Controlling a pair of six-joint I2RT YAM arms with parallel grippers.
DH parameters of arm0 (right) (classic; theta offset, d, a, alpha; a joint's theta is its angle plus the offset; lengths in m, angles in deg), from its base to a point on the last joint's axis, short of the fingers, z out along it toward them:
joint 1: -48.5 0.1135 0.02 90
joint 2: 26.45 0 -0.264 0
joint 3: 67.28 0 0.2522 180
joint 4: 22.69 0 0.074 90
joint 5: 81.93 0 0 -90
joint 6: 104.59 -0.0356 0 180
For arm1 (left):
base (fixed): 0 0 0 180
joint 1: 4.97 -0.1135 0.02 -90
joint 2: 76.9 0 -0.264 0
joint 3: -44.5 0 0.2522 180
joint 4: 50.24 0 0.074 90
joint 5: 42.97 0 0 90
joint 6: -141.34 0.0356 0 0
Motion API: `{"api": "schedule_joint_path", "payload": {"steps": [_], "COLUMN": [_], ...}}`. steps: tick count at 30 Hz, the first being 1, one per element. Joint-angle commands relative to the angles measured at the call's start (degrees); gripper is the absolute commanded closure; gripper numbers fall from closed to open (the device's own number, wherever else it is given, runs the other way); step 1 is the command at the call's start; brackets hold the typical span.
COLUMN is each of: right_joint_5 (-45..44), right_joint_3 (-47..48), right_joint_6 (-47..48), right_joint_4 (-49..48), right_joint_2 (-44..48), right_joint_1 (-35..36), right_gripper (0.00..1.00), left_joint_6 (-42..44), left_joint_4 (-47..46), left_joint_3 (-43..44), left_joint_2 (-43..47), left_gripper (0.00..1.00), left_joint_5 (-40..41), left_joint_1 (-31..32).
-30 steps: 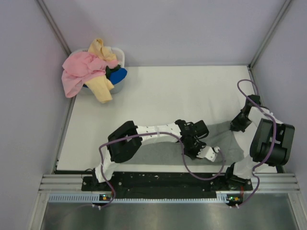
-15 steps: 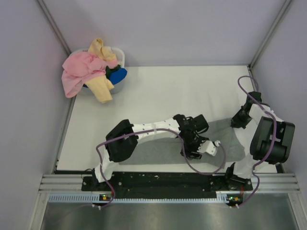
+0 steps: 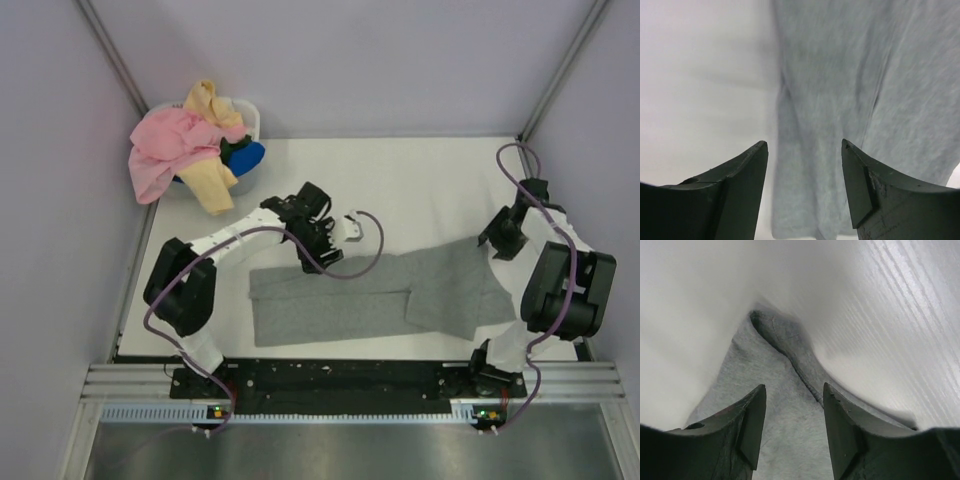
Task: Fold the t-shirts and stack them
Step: Rotate the tshirt 70 degrees
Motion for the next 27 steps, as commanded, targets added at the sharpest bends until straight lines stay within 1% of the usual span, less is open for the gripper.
{"api": "schedule_joint_path", "payload": {"steps": [1,2,5,6,8,10,11,13,15,16,17,19,20,21,22,23,25,27], "right_joint_5": [-1.58,-2.98,-3.78,-3.61,-2.73,-0.46,0.86,3.41,5.79,6.76,7.98,10.62,12.03,12.56,12.57,11.61,8.89,5.81], "right_joint_3": [0.29,0.11,0.28,0.81,3.70,9.57,12.82,23.96,34.07,38.91,44.53,54.03,57.90,60.38,61.79,61.55,58.14,51.74], "right_joint_6": [1.54,1.72,1.63,1.72,1.37,0.67,-0.38,-2.32,-3.11,-3.20,-3.03,-2.68,-2.42,-1.98,-1.37,-0.92,-0.05,1.36], "right_joint_4": [0.55,0.55,0.02,-0.33,-0.60,-0.60,-0.60,-0.42,-0.16,0.19,0.54,0.98,1.07,1.25,1.34,1.34,1.42,1.43], "right_joint_2": [1.11,0.32,-3.28,-5.12,-9.68,-15.30,-18.12,-24.79,-30.59,-33.50,-35.87,-40.36,-42.38,-42.92,-42.32,-40.84,-36.45,-30.74], "right_joint_1": [2.88,3.85,6.57,6.93,7.02,7.02,7.28,9.21,12.36,14.04,15.79,19.49,20.81,21.86,22.75,23.10,22.85,22.06], "right_gripper": [0.53,0.56,0.72,0.76,0.88,0.96,0.98,1.00,1.00,1.00,0.98,0.91,0.84,0.76,0.70,0.64,0.56,0.52], "left_joint_6": [-3.08,-3.17,-3.17,-3.00,-2.73,-2.56,-2.47,-1.68,-0.80,0.16,1.47,3.50,4.64,5.69,6.05,6.32,6.15,5.27], "left_joint_4": [-3.80,-4.68,-7.66,-8.72,-9.52,-9.17,-9.25,-9.17,-8.21,-6.64,-4.97,0.21,2.67,5.31,7.07,8.74,11.30,11.40], "left_joint_3": [-9.68,-11.18,-15.66,-17.07,-19.01,-20.68,-22.08,-25.42,-29.37,-30.96,-32.45,-34.39,-34.92,-35.19,-35.02,-34.15,-30.99,-27.21], "left_joint_2": [5.47,6.09,6.88,6.80,6.36,6.70,7.40,9.33,12.05,13.81,15.48,19.61,22.06,24.44,26.29,27.79,27.98,26.67], "left_gripper": [0.35,0.35,0.39,0.42,0.51,0.61,0.63,0.66,0.65,0.65,0.64,0.64,0.62,0.61,0.59,0.58,0.56,0.55], "left_joint_5": [7.78,8.66,10.51,11.56,13.50,14.03,14.56,15.79,16.32,15.36,13.70,8.35,5.45,3.07,1.66,0.69,-0.64,-0.73], "left_joint_1": [-5.35,-6.75,-11.59,-12.82,-14.76,-16.17,-16.78,-17.66,-18.37,-18.46,-18.37,-18.37,-18.37,-18.46,-18.55,-18.72,-20.73,-22.58]}}
